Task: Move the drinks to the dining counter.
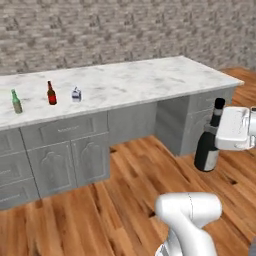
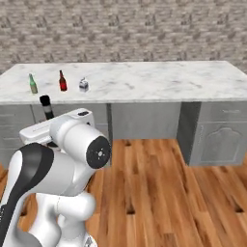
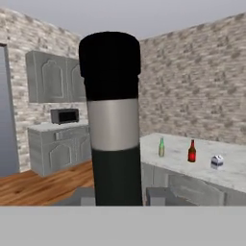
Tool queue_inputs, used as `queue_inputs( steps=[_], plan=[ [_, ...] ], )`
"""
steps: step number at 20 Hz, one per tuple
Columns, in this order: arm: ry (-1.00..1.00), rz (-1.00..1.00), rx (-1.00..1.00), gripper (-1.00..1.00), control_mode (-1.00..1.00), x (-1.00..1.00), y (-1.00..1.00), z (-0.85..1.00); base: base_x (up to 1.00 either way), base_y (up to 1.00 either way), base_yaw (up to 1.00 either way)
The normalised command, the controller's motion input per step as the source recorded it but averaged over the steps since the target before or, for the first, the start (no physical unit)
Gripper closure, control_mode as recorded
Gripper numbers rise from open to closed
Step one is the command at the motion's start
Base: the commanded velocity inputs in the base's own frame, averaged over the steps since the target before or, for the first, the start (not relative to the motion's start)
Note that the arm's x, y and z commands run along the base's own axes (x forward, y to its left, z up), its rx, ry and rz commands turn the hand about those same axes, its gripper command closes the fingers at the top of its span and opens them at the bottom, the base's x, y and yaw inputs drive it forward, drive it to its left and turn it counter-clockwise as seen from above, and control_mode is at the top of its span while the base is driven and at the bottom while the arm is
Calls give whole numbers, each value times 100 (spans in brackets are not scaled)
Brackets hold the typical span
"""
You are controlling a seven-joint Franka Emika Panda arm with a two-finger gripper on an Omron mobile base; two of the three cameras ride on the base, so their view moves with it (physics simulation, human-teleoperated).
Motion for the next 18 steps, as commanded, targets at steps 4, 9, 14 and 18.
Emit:
queue_inputs(
  steps=[4,9,14,18],
  plan=[
    [0,0,0,100,100,0,0,0,100,-69,28],
    [0,0,0,100,100,0,0,0,100,-80,22],
    [0,0,0,100,100,0,0,0,100,-23,16],
    [0,0,0,100,100,0,0,0,100,36,-2]
  ],
)
